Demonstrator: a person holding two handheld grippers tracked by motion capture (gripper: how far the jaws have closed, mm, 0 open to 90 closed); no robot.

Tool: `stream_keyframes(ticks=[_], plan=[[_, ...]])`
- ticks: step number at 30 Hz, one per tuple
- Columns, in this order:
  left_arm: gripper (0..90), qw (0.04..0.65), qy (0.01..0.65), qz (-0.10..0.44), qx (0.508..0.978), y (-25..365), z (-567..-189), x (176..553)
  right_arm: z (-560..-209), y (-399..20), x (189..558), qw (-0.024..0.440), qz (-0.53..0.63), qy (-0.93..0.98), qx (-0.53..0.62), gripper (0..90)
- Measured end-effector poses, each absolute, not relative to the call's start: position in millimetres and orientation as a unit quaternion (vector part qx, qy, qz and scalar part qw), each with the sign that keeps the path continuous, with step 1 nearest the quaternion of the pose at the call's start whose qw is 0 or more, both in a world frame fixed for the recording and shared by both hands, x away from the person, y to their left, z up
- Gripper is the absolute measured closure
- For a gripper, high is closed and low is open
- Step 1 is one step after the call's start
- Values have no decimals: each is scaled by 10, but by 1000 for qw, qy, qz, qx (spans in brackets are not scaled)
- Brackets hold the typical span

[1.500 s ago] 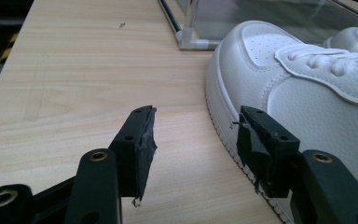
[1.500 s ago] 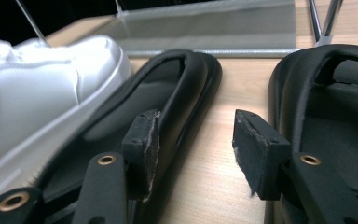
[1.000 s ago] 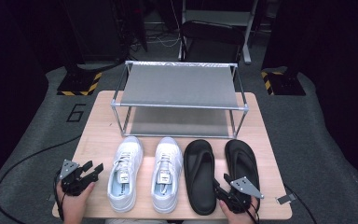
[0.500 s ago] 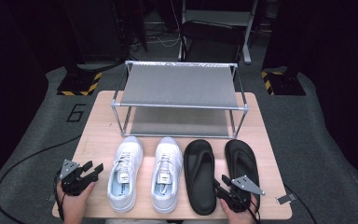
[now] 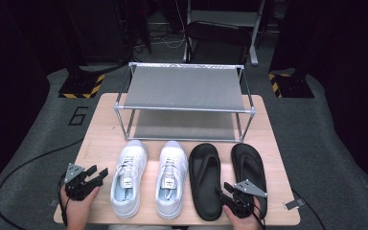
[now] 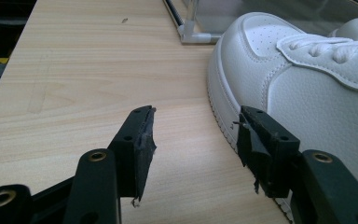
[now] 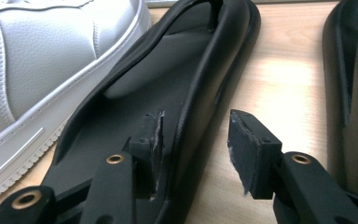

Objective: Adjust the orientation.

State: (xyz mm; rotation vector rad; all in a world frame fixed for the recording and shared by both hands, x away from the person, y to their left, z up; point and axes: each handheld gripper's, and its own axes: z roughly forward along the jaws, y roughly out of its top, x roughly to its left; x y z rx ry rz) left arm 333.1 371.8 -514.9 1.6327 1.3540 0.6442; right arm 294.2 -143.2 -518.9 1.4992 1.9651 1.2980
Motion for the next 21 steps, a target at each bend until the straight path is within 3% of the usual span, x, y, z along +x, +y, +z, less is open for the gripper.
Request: stream_keyframes(ticks=[21], plan=[[454,445,549,261,657,3713,-5151,3345,-5235,-1423,2943,152,450,686,551,488]])
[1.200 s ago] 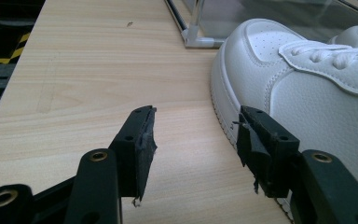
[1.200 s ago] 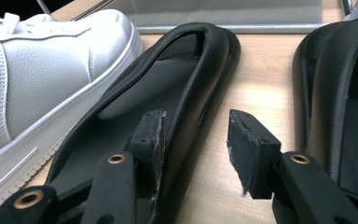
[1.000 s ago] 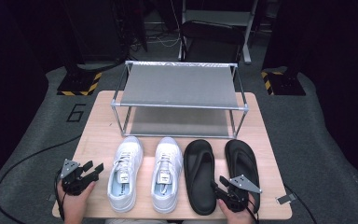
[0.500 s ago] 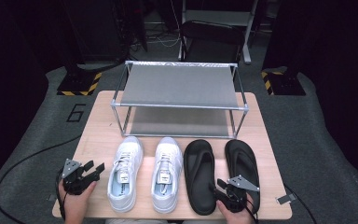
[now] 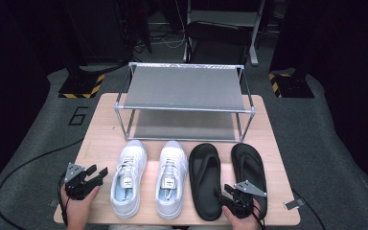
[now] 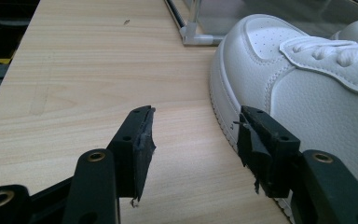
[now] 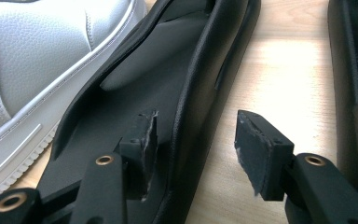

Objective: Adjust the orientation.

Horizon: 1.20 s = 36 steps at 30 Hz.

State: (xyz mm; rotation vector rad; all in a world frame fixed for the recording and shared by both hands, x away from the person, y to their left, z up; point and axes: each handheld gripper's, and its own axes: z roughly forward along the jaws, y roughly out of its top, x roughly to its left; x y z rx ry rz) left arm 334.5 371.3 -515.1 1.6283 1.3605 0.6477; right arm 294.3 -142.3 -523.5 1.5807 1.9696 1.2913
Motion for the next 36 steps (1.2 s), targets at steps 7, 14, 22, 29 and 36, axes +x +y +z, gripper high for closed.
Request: stream_keyframes(ticks=[7,14,22,29,36], plan=[[454,444,548,262,659,3712,-5149,3346,-5239,-1423,2939,143,456,682,554,537],[453,440,545,267,662,3700,-5148,3346,-5257,-1396,2944,124,461,680,556,549],[453,440,545,266,662,3699,-5149,3345,-5278,-1416,2960,109,468,672,564,536],[453,439,546,269,661,3705,-5147,3343,-5281,-1407,2962,97,466,666,575,523],[453,437,544,270,664,3695,-5143,3339,-5287,-1386,2970,87,476,665,569,562]])
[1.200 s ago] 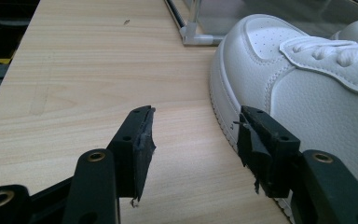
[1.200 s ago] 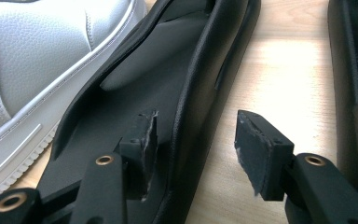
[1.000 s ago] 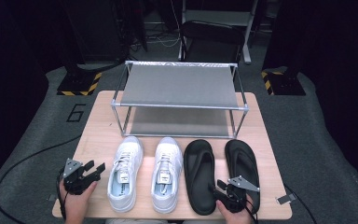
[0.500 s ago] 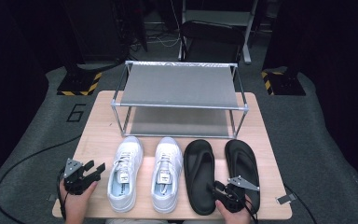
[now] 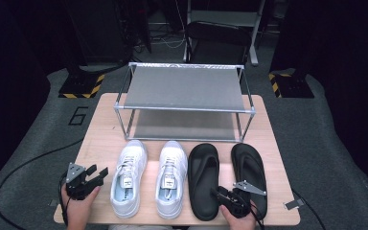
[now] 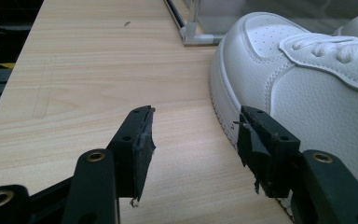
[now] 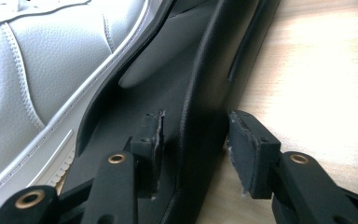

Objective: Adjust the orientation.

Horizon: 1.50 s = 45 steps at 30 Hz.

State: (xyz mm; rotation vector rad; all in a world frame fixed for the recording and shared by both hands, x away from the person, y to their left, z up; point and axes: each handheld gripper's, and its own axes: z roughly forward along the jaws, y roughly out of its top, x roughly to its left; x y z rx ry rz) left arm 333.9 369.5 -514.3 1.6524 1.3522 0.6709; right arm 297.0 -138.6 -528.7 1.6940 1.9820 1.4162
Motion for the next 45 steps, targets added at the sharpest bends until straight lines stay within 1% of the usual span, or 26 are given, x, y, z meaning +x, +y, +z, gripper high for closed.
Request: stream_keyframes(ticks=[5,6,7,13,15,19,20,25,27,29,31,32,33,35,37,42,43,45], plan=[[453,437,544,272,663,3693,-5150,3343,-5295,-1395,2968,83,478,663,569,551],[453,437,544,270,664,3695,-5145,3339,-5298,-1381,2960,78,475,665,572,520],[453,437,544,271,664,3696,-5144,3339,-5305,-1375,2957,78,476,665,571,514],[453,437,546,272,661,3700,-5143,3336,-5309,-1375,2955,73,474,663,575,509],[453,437,545,275,661,3705,-5144,3337,-5309,-1373,2943,60,473,657,584,503],[453,438,548,272,659,3710,-5147,3337,-5314,-1384,2944,58,472,661,581,501],[453,439,548,273,658,3712,-5145,3335,-5313,-1385,2943,50,472,658,585,502],[453,439,548,275,656,3719,-5143,3331,-5313,-1382,2942,51,472,658,585,505],[453,440,549,276,655,3720,-5143,3332,-5313,-1383,2942,51,472,658,584,513],[453,440,548,276,655,3719,-5143,3331,-5318,-1392,2946,52,477,653,586,540],[453,444,549,282,650,3713,-5147,3333,-5322,-1417,2943,37,483,640,596,570],[453,444,548,281,651,3715,-5145,3332,-5322,-1417,2943,37,483,640,596,570],[453,441,548,276,655,3723,-5137,3329,-5326,-1450,2941,26,489,629,604,603],[453,441,547,278,655,3727,-5135,3329,-5332,-1458,2945,26,493,626,603,615],[453,442,548,279,653,3726,-5133,3326,-5316,-1477,2934,35,497,625,601,657],[453,442,548,280,653,3728,-5132,3326,-5311,-1489,2936,47,496,631,595,667],[453,442,548,280,653,3728,-5132,3326,-5305,-1485,2933,40,494,629,598,664],[453,442,548,280,653,3728,-5132,3325,-5303,-1488,2935,42,493,631,598,661]])
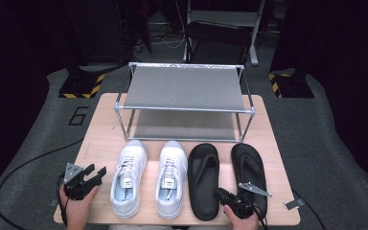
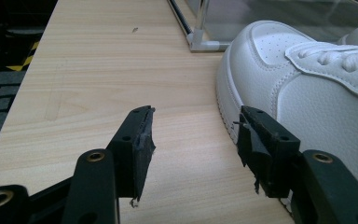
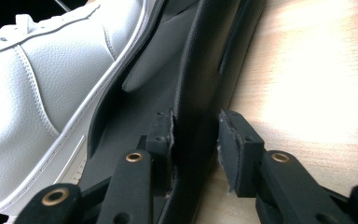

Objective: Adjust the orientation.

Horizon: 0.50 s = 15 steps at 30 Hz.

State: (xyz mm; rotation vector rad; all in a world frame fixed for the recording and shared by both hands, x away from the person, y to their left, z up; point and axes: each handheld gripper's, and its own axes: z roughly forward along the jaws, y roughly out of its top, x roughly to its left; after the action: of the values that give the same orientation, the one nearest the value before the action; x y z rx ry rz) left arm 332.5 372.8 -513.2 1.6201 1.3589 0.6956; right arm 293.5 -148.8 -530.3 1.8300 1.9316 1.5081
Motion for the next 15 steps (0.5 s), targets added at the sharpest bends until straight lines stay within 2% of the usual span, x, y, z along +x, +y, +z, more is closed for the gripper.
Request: stream_keyframes(ticks=[2,3,7,15], plan=[[453,441,548,280,653,3726,-5133,3325,-5299,-1474,2925,42,492,627,603,646],[453,442,548,280,653,3725,-5133,3324,-5299,-1458,2916,38,487,629,605,595],[453,443,548,280,652,3731,-5128,3321,-5331,-1427,2912,28,483,634,603,540],[452,445,547,281,651,3730,-5127,3319,-5326,-1383,2912,33,482,630,609,514]])
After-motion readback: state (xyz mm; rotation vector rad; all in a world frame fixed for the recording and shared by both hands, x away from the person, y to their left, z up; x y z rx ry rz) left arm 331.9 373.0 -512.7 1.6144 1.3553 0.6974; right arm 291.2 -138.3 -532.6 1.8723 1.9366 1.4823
